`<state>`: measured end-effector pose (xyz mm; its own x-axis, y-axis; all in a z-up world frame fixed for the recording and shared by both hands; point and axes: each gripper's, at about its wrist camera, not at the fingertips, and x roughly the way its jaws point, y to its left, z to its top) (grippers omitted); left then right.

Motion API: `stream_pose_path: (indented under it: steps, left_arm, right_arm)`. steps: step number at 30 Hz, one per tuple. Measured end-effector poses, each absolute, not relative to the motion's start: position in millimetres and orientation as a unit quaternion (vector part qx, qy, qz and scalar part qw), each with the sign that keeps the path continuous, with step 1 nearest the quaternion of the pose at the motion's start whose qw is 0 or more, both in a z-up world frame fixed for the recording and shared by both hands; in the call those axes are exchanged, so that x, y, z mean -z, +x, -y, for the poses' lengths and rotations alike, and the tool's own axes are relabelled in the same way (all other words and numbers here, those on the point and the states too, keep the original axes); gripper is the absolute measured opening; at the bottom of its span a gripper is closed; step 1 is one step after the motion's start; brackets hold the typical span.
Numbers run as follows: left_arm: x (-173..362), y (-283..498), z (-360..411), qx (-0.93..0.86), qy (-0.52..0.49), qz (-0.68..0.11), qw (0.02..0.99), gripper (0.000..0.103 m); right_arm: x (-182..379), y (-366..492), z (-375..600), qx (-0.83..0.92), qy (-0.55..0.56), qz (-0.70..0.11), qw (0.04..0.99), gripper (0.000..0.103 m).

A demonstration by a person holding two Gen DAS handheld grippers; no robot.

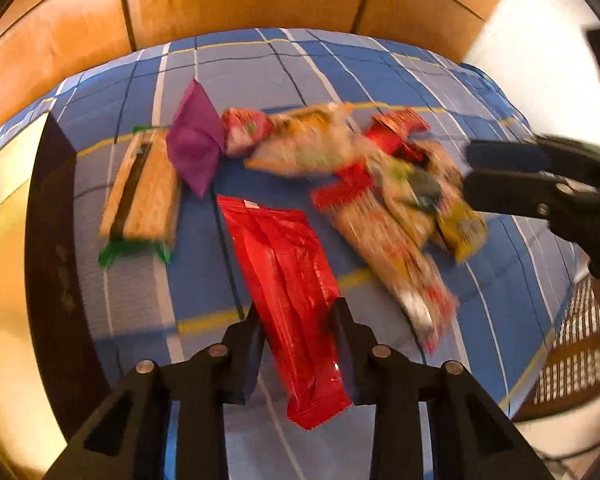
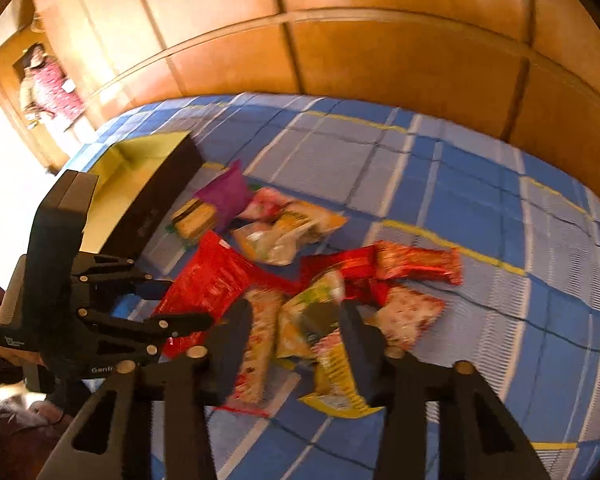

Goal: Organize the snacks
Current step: 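Grasp the red packet with the left tool while the right tool grasps the chipmunk rice bar, then carry the red packet over the gold tray and open the left tool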

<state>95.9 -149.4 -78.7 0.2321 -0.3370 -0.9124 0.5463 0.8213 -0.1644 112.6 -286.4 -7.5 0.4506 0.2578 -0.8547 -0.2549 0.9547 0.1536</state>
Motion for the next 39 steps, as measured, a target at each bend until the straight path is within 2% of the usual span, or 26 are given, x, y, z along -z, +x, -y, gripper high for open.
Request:
stream_pose_path:
  steps: [2, 4, 5, 7, 11, 13, 16, 19, 20, 21, 22, 23, 32, 39]
  left_arm:
    - [78.8, 88.4, 144.8, 0.281, 0.093, -0.554, 0.778, 0.034]
    - [78.2, 83.0, 140.6, 0.274, 0.090, -0.554, 0.781, 0.041]
    - [76.3, 80.6, 138.0, 0.270, 0.091, -0.553, 0.783, 0.046]
    - [71.6, 77.2, 130.0, 0.259, 0.095, -0.542, 0.794, 0.067]
    - [66.1, 73.8, 128.6, 0.265, 0.099, -0.533, 0.797, 0.071]
    - [67.4, 74.7, 132.8, 0.267, 0.101, -0.535, 0.795, 0.076]
    - [73.4, 81.6, 147.8, 0.266, 0.107, -0.541, 0.791, 0.076]
    - [82.2, 84.4, 150.3, 0.254, 0.117, -0.545, 0.790, 0.072]
    - [81.9, 82.0, 151.3, 0.251, 0.128, -0.536, 0.796, 0.068]
    - [81.5, 79.4, 152.5, 0.252, 0.138, -0.527, 0.800, 0.053]
    - [80.3, 76.7, 151.2, 0.252, 0.146, -0.518, 0.804, 0.042]
    - [79.9, 75.9, 149.1, 0.255, 0.143, -0.516, 0.805, 0.040]
    - [71.8, 57.8, 126.5, 0.278, 0.100, -0.497, 0.816, 0.038]
    - [4.5, 40.7, 79.7, 0.312, 0.009, -0.427, 0.849, 0.038]
  right_arm:
    - [11.4, 110.1, 274.4, -0.191, 0.001, -0.513, 0.837, 0.044]
    - [17.1, 109.0, 263.3, -0.213, -0.004, -0.524, 0.824, 0.044]
    - [21.6, 109.2, 259.3, -0.215, -0.008, -0.532, 0.819, 0.044]
    - [35.2, 111.4, 252.4, -0.208, -0.025, -0.554, 0.806, 0.044]
    - [58.1, 115.1, 240.9, -0.192, -0.054, -0.586, 0.785, 0.043]
    - [62.8, 117.1, 237.9, -0.187, -0.056, -0.589, 0.784, 0.037]
    - [70.7, 120.3, 234.6, -0.178, -0.064, -0.595, 0.781, 0.029]
    - [73.9, 122.4, 235.3, -0.175, -0.067, -0.597, 0.780, 0.029]
    - [74.4, 124.7, 237.6, -0.176, -0.058, -0.601, 0.778, 0.029]
    - [74.7, 127.1, 240.4, -0.177, -0.047, -0.604, 0.776, 0.028]
    - [75.2, 129.5, 243.2, -0.177, -0.042, -0.606, 0.775, 0.028]
    - [75.0, 130.5, 244.5, -0.177, -0.041, -0.606, 0.774, 0.028]
    - [77.0, 130.1, 236.3, -0.169, -0.072, -0.593, 0.784, 0.028]
    - [84.7, 121.9, 215.3, -0.165, -0.127, -0.570, 0.795, 0.029]
